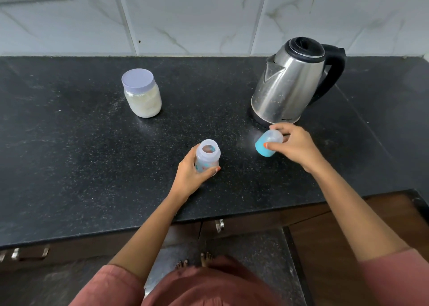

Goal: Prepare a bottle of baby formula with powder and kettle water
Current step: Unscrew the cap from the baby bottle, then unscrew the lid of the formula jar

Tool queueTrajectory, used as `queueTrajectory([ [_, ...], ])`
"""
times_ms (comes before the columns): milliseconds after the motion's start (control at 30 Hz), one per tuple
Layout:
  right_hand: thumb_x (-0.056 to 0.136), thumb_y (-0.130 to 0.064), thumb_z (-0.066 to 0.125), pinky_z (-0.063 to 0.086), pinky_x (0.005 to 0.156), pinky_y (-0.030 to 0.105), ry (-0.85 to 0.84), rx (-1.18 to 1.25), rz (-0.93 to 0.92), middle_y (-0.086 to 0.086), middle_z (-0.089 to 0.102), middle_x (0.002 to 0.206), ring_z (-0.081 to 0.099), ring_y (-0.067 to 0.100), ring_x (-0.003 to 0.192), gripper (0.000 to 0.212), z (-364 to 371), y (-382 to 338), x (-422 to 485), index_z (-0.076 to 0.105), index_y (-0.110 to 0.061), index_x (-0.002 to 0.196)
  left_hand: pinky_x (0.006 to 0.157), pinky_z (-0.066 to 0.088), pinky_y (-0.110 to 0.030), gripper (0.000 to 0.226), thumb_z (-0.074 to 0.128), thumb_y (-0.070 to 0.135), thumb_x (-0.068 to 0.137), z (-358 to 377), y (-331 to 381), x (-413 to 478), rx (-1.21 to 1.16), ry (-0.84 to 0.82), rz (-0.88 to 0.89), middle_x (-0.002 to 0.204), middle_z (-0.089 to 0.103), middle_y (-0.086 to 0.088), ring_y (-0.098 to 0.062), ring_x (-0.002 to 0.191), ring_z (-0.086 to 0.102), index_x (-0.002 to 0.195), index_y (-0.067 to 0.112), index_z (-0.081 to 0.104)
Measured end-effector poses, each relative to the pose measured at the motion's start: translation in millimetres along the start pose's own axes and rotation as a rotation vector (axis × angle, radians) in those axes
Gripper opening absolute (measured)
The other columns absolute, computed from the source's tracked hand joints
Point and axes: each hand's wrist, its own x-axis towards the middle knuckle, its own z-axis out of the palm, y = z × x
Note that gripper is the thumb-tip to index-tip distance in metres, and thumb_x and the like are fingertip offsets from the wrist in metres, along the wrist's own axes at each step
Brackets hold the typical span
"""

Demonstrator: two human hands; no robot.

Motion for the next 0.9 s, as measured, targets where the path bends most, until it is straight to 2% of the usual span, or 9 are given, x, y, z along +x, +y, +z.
queueTrajectory([
  [167,0.069,-0.009,0.075,0.038,0.086,0.026,-0.005,-0.21,-0.059,0.01,0.054,0.118,0.053,0.023,0.105,0.05,26,29,3,0.058,-0.013,0.116,0.095,0.041,-0.025,0.06,0.077,0.01,0.071,-1,-5,1,0.01,-0.001,0.005,0.111,0.054,0.018,-0.01,0.111,0.053,0.117,0.032,0.044],
  [333,0.07,-0.011,0.074,0.041,0.09,0.03,-0.02,-0.253,-0.092,0.008,0.051,0.121,0.051,0.024,0.11,0.052,38,38,5,0.055,-0.013,0.119,0.101,0.038,-0.02,0.068,0.079,0.01,0.068,-8,-12,0,0.008,-0.027,0.008,0.12,0.052,0.019,0.007,0.114,0.048,0.121,0.032,0.042],
  [433,0.07,-0.018,0.076,0.045,0.093,0.041,-0.073,-0.318,-0.089,0.007,0.05,0.124,0.05,0.025,0.113,0.058,35,39,8,0.052,-0.017,0.123,0.105,0.034,-0.023,0.07,0.08,0.01,0.067,-15,-17,-2,0.03,-0.025,0.016,0.129,0.052,0.009,-0.003,0.122,0.046,0.123,0.03,0.044],
  [533,0.071,-0.025,0.076,0.045,0.095,0.045,-0.076,-0.303,-0.134,0.005,0.049,0.128,0.048,0.024,0.116,0.061,30,31,12,0.05,-0.019,0.126,0.106,0.029,-0.014,0.07,0.08,0.014,0.067,-24,-20,-7,0.086,-0.017,0.025,0.132,0.051,0.006,-0.004,0.125,0.044,0.129,0.02,0.045],
  [600,0.074,-0.024,0.074,0.044,0.096,0.041,-0.056,-0.218,-0.204,0.005,0.052,0.125,0.049,0.02,0.114,0.055,30,18,17,0.052,-0.018,0.124,0.104,0.027,-0.008,0.069,0.078,0.014,0.069,-30,-22,-10,0.109,-0.007,0.023,0.132,0.051,0.007,-0.001,0.124,0.043,0.13,0.017,0.046],
  [667,0.076,-0.019,0.072,0.045,0.092,0.03,-0.071,-0.118,-0.262,0.006,0.057,0.119,0.053,0.015,0.104,0.045,33,1,24,0.057,-0.015,0.119,0.103,0.027,-0.007,0.065,0.077,0.013,0.071,-36,-22,-13,0.092,0.027,0.016,0.129,0.053,0.009,0.001,0.123,0.044,0.128,0.019,0.047],
  [800,0.079,-0.015,0.069,0.046,0.071,0.007,-0.18,-0.003,-0.309,0.002,0.063,0.104,0.058,0.01,0.089,0.03,52,-39,44,0.063,-0.014,0.108,0.104,0.033,-0.016,0.053,0.074,0.009,0.074,-50,-21,-5,0.051,0.176,-0.006,0.119,0.058,0.011,0.0,0.117,0.05,0.12,0.025,0.052],
  [900,0.079,-0.013,0.069,0.045,0.068,0.003,-0.264,0.032,-0.344,0.003,0.065,0.1,0.06,0.009,0.083,0.026,72,-70,65,0.065,-0.011,0.105,0.102,0.038,-0.017,0.047,0.072,0.006,0.075,-64,-18,12,0.033,0.304,-0.018,0.113,0.061,0.007,0.003,0.108,0.054,0.115,0.024,0.054],
])
